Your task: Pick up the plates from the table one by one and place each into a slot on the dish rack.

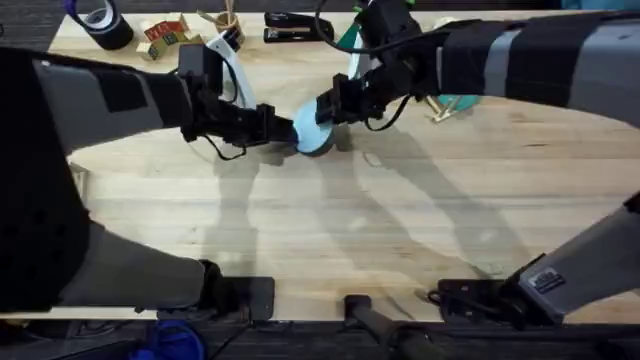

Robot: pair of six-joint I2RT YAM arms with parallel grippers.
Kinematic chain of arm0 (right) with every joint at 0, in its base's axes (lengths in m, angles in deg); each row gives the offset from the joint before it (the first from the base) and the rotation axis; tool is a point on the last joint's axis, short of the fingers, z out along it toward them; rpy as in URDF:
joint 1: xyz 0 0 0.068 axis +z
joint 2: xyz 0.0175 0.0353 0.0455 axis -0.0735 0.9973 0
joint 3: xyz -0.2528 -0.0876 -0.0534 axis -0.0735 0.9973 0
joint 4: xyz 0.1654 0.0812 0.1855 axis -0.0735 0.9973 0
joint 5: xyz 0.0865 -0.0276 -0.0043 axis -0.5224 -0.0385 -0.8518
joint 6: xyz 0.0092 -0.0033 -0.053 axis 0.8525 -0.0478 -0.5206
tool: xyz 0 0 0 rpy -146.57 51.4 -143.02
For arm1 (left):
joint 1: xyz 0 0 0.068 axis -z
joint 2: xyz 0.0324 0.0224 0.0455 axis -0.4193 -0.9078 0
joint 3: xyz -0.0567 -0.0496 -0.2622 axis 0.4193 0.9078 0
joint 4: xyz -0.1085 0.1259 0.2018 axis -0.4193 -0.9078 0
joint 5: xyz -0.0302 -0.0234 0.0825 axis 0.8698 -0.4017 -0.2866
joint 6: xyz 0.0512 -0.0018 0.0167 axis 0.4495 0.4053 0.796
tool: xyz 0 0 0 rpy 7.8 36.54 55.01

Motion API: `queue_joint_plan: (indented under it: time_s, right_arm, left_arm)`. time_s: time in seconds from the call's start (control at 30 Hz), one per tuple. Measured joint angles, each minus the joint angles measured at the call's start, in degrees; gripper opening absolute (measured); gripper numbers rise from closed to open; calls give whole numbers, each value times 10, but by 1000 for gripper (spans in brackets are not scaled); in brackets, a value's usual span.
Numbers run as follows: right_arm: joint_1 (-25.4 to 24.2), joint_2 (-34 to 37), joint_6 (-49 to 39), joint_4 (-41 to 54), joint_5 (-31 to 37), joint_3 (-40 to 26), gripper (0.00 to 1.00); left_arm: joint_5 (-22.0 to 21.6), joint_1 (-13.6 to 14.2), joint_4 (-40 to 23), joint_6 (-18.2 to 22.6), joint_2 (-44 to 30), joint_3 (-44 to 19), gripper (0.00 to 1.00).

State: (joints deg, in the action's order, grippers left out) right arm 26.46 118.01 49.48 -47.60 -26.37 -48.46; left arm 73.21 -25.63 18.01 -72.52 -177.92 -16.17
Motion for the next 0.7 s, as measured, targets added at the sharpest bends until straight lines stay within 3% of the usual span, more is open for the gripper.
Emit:
queue_joint_plan:
  time_s: [0.5,0.7]
  right_arm:
    - [1,0,0,-4,-3,0,32]
    - [1,0,0,-4,-3,0,32]
  left_arm:
    - [-159,3,-145,-30,155,-86,41]
    - [-257,3,-208,-33,190,-87,40]
